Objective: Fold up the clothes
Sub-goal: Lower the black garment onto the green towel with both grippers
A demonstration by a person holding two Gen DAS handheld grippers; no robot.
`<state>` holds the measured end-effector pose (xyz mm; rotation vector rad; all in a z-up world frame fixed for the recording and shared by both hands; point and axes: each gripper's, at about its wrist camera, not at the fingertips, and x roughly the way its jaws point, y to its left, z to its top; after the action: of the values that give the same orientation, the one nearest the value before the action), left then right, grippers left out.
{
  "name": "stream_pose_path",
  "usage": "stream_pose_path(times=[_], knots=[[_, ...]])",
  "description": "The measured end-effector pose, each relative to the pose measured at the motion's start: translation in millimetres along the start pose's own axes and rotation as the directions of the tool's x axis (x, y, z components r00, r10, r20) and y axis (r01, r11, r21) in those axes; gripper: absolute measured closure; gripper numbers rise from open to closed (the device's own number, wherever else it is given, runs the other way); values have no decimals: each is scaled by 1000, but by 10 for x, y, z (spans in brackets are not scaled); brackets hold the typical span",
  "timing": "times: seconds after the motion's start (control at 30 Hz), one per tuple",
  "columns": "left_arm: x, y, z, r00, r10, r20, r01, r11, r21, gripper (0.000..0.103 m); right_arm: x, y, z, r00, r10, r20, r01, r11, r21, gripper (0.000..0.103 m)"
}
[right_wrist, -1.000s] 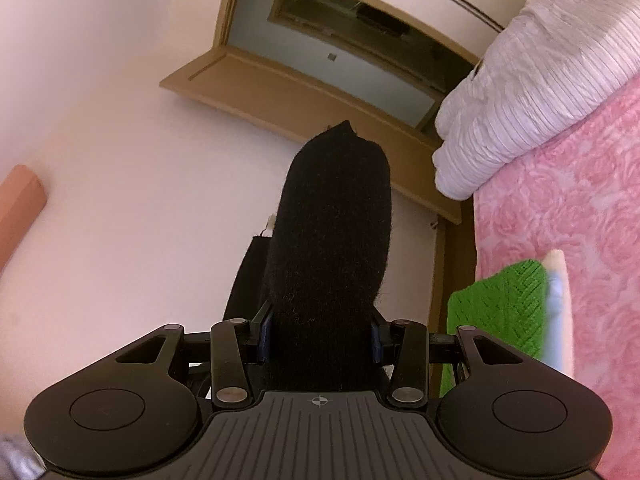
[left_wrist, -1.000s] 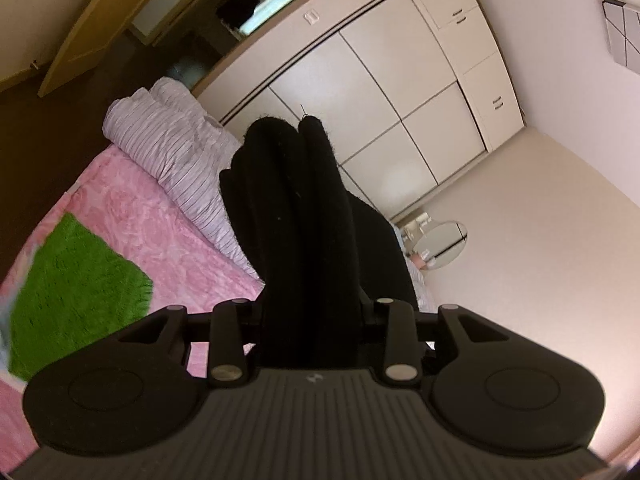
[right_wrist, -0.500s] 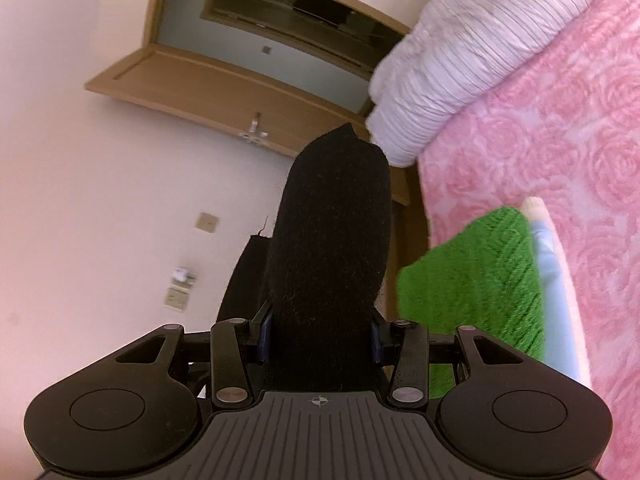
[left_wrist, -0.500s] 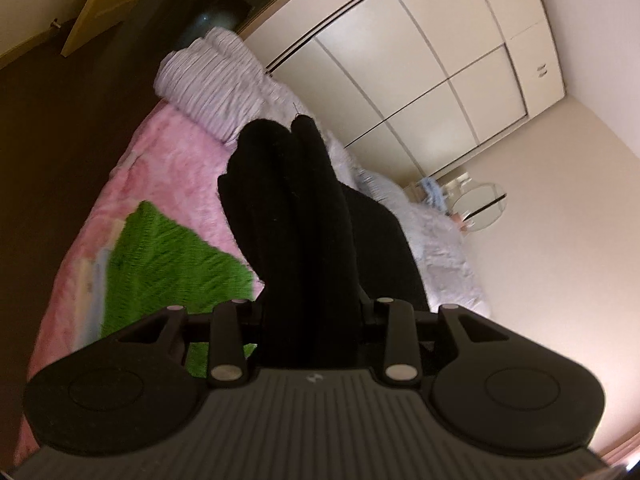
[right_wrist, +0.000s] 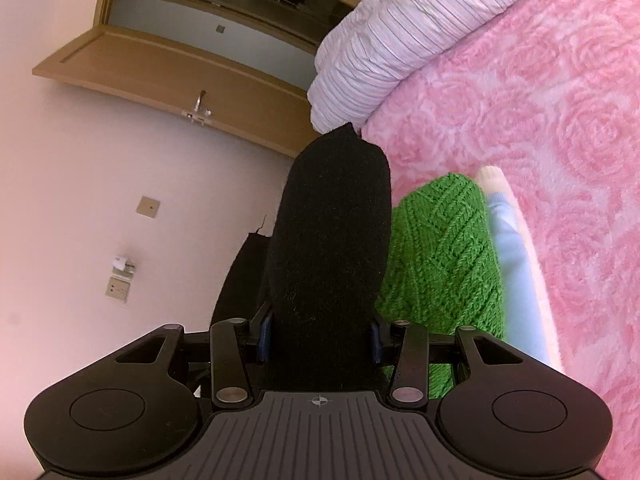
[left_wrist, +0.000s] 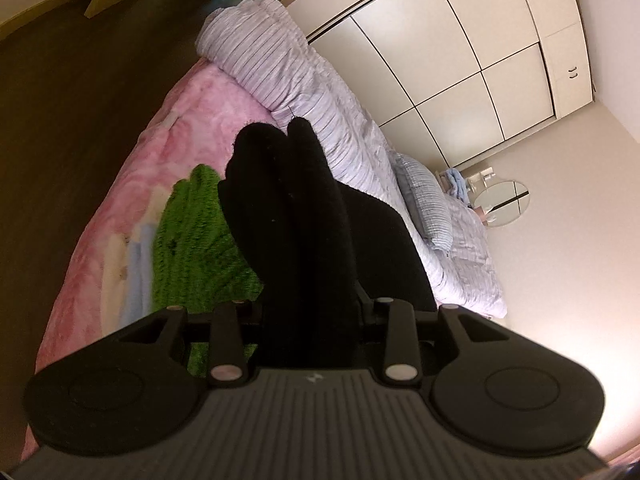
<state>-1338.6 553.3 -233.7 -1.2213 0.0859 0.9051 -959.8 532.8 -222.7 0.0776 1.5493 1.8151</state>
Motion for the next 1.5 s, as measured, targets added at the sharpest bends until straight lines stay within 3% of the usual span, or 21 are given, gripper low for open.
stream_pose_path(times=[0.07,0.17,0.27,0.43,0.53,0.6,0.7,0.77,0.83,1.03,1.1,1.2,1.27,1.4,1.5], knots=[[80,112,-23,999,33,-17,-33,999,-9,71,102,-68,-37,998,-59,-12,59,998,-13,55],[214,266,-56,992,113,-61,-114,993,-21,67,272,-173,-103,970,-233,-63,232,972,-28,49],[192,269,-36,991,116,-63,-118,993,-28,67,202,-104,-130,967,-252,-23,249,964,-98,47],[-6,42,42,974,225,-36,-222,972,74,68,-35,159,-96,939,-340,43,340,912,-230,47],[-290,-176,15,955,296,35,-298,946,127,78,-244,363,-137,926,-367,90,376,871,-315,47],[-444,-386,-58,955,291,58,-297,933,203,85,-348,528,-232,935,-343,92,350,848,-398,50],[-495,-615,-230,954,297,33,-291,900,324,89,-269,761,-442,929,-367,54,336,769,-545,60],[-434,-679,-364,941,338,11,-316,866,388,89,-139,877,-623,914,-405,21,324,697,-640,67],[-332,-620,-467,926,378,-7,-346,852,392,91,19,920,-788,892,-451,14,327,625,-709,69],[-113,-372,-552,898,440,-23,-406,846,345,94,332,782,-1100,854,-520,21,336,521,-784,70],[-72,-304,-540,888,459,-27,-424,840,340,100,423,733,-1163,843,-537,27,333,482,-810,69],[-25,-293,-496,872,489,-33,-450,825,343,101,511,726,-1185,842,-538,37,325,453,-830,67],[-60,-380,-477,869,493,-36,-449,818,360,101,505,752,-1142,837,-546,37,338,463,-819,66],[-182,-596,-375,876,481,-27,-437,818,375,100,294,793,-865,872,-488,45,373,602,-706,66],[-223,-772,-216,890,456,19,-425,813,399,99,186,814,-576,886,-451,105,424,697,-578,66]])
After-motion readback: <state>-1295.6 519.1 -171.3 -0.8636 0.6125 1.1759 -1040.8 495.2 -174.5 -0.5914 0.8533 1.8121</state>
